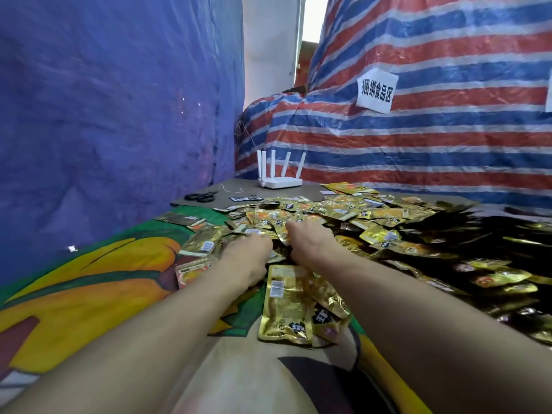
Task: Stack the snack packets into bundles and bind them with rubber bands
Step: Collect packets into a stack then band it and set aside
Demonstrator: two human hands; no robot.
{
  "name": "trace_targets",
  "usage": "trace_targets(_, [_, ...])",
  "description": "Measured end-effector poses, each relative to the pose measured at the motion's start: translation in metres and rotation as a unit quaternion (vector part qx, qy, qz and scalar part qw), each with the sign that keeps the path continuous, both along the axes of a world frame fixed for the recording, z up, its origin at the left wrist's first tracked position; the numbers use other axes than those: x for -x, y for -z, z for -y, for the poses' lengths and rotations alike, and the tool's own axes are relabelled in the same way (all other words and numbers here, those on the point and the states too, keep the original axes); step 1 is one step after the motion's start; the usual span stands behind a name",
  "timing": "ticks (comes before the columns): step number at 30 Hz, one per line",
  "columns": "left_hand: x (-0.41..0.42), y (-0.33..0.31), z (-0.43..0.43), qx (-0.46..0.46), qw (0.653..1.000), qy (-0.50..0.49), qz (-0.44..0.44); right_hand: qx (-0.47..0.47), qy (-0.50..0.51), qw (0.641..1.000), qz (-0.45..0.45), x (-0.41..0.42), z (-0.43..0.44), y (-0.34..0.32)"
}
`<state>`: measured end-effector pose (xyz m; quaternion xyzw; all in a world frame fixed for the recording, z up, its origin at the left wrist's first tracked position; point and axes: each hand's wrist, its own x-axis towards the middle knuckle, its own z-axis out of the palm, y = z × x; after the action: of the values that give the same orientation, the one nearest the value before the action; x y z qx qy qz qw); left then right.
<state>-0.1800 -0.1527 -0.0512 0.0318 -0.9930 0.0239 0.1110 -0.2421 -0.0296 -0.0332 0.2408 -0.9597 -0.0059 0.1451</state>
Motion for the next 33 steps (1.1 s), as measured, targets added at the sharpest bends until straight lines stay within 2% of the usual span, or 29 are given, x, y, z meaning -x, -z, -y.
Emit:
trace_targets(7, [-0.001, -0.007, 0.017, -0.110, 0.992, -0.054, 0.005, 0.073, 0.008, 0.997, -0.017, -0.010, -0.017, -0.005])
trace_targets(11, [-0.002, -0.003, 0.020, -0.100, 0.994, -0.052, -0.011, 0.154, 0.006, 0.988, -0.010, -0.023, -0.034, -0.015])
trace_targets(14, [-0.006, -0.006, 0.011, -0.040, 0.999, 0.002, -0.009, 0.223, -0.002, 0.975, -0.021, -0.036, -0.046, -0.022])
trace_targets(17, [-0.012, -0.007, 0.005, 0.003, 1.000, 0.012, -0.022, 0.286, -0.009, 0.957, -0.053, -0.047, -0.057, -0.030])
trace_targets(23, [-0.029, -0.012, 0.006, -0.052, 0.992, 0.024, -0.114, 0.360, -0.015, 0.928, -0.092, -0.058, -0.076, -0.037])
trace_targets(27, [-0.040, -0.025, 0.008, -0.149, 0.965, 0.021, -0.214, 0.418, -0.020, 0.906, -0.067, -0.064, -0.085, -0.037])
trace_targets(33, [-0.049, -0.042, 0.001, -0.314, 0.879, -0.030, -0.357, 0.500, -0.001, 0.866, -0.010, -0.076, -0.095, -0.023])
